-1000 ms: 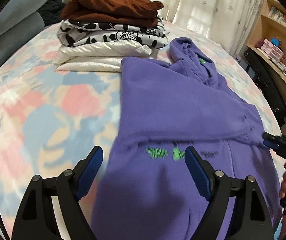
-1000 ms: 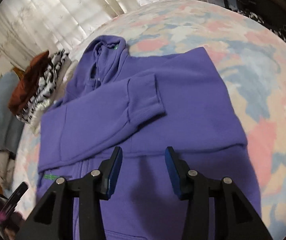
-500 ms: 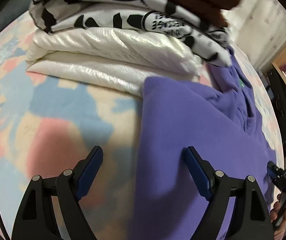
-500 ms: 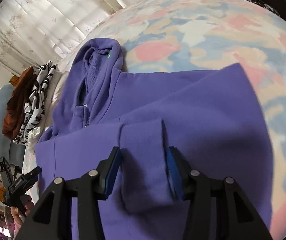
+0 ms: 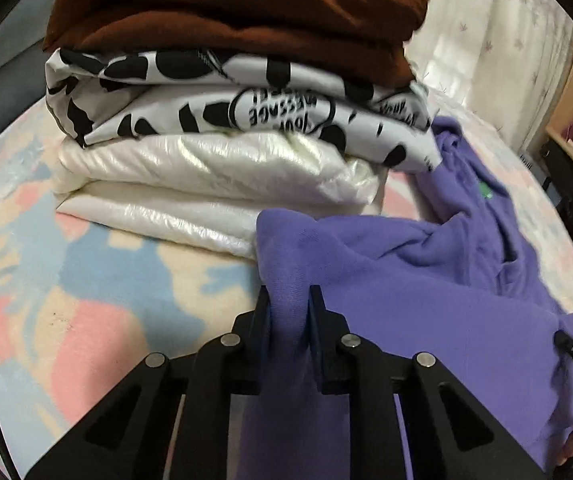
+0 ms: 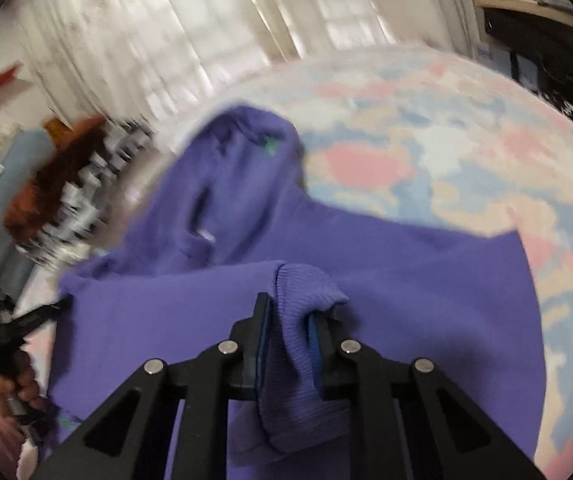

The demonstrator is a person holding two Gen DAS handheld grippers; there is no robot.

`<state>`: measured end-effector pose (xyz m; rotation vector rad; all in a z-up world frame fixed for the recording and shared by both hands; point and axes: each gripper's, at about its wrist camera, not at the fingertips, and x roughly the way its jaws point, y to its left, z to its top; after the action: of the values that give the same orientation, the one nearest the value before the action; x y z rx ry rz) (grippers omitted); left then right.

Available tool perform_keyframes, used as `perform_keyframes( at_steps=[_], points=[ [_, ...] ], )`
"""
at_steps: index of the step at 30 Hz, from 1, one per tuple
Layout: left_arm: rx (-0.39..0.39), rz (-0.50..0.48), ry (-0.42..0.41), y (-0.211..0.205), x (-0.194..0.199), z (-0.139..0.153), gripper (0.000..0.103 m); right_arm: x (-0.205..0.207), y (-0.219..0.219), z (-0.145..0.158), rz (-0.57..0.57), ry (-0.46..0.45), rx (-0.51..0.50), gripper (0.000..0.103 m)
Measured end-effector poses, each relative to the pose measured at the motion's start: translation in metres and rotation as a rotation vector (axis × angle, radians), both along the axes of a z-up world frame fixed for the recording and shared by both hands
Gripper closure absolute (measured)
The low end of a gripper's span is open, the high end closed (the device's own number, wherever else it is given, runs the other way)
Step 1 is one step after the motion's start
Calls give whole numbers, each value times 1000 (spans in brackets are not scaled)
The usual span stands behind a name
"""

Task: Fold large clothes
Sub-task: 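Lay the cuff flat on the hoodie front and open both grippers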

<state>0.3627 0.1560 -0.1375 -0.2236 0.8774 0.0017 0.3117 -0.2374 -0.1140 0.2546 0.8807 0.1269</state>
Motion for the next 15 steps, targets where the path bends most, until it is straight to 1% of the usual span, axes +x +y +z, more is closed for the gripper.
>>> perform_keyframes(
  at_steps=[1, 2, 3, 4, 6, 7, 9, 10, 12, 13, 14, 15],
  points=[
    [9, -3, 6, -2, 1, -1, 87, 5, 0, -10, -7, 51, -11, 79],
    [16, -3, 11, -2, 1, 0, 82, 6, -1, -15, -15, 75, 1, 77],
    [30, 2, 24, 0, 0, 2, 75, 3, -4, -13, -23, 70, 15, 73],
    [52, 11, 36, 0, -2, 7, 71, 0, -6, -8, -33, 79, 21, 71],
    [64, 7, 35, 1, -8, 14, 49, -9, -7, 1, -49, 71, 19, 70],
    [72, 13, 21, 2, -14, 21, 47, -17, -7, 8, -50, 47, 12, 70],
    [83, 8, -10, 5, -30, 35, 47, -33, -2, 19, -31, 2, -1, 70],
    [87, -14, -26, 0, -39, 42, 47, -42, 3, 25, -10, -22, -1, 70],
    [77, -47, -33, -6, -54, 49, 48, -53, 15, 31, 34, -49, 6, 70],
    [52, -73, -34, -14, -61, 51, 51, -58, 24, 33, 65, -53, 12, 70],
    [27, -96, -29, -22, -67, 51, 62, -60, 32, 33, 89, -54, 15, 70],
    [4, -122, -16, -31, -72, 50, 68, -64, 46, 31, 124, -47, 18, 70]
  ],
)
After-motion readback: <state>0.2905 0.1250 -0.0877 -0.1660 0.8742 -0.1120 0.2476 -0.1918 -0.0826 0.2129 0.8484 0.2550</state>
